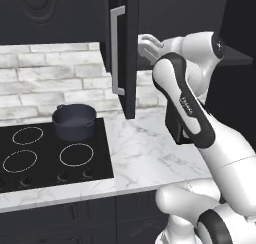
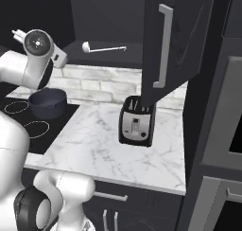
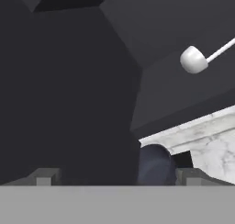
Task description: Open the cabinet and move the ladle to the pot. Then close the cabinet.
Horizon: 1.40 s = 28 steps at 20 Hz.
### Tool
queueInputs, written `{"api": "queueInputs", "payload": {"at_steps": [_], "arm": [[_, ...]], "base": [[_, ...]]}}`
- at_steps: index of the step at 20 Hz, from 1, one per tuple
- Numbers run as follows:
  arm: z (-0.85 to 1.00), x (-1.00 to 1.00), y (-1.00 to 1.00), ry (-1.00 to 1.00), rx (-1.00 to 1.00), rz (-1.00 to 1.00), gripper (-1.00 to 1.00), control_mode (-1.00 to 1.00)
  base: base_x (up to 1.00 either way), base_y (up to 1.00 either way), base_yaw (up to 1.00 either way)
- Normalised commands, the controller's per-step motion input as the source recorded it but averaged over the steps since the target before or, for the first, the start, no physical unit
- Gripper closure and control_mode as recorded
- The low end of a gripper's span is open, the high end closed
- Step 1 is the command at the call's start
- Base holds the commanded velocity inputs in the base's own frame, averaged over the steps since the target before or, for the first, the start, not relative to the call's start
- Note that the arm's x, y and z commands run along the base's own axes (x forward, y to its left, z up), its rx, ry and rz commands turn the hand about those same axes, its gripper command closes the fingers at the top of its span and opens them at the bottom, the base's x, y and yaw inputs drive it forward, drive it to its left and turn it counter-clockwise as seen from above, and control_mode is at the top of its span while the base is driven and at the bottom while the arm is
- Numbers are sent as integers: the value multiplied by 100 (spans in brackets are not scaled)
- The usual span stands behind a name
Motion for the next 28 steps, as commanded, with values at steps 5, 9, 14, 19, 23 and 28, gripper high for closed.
{"api": "queueInputs", "payload": {"at_steps": [5, 9, 14, 19, 23, 28], "arm": [[-1, 45, -63, -1, -24, -15, -100, -100], [-5, 45, -73, 0, -23, -17, -100, -100], [-21, 41, -53, 0, -22, -12, -100, -100], [-16, 34, -14, 0, -15, -4, -100, -100], [0, 10, 0, 0, -5, 0, -100, -100], [0, 13, 5, 5, 0, 0, -100, -100]], "base": [[0, 0, 0], [0, 0, 0], [0, 0, 0], [0, 0, 0], [0, 0, 0], [0, 0, 0]]}}
